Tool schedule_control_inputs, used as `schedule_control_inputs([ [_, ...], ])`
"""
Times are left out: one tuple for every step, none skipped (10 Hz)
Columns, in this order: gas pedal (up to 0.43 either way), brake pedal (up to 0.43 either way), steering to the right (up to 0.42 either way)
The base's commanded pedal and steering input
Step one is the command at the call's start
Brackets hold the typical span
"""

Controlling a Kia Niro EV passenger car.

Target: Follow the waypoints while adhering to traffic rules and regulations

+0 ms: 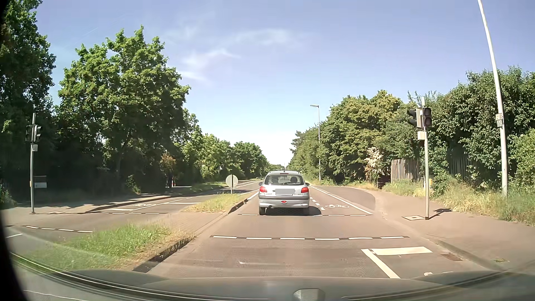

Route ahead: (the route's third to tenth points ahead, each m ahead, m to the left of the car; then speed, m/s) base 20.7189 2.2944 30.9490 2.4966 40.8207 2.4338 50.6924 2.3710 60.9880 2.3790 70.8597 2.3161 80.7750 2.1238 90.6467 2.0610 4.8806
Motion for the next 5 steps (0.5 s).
schedule_control_inputs([
  [0.421, 0.03, -0.001],
  [0.421, 0.03, -0.001],
  [0.421, 0.03, 0.0],
  [0.421, 0.03, 0.0],
  [0.421, 0.03, -0.001],
])
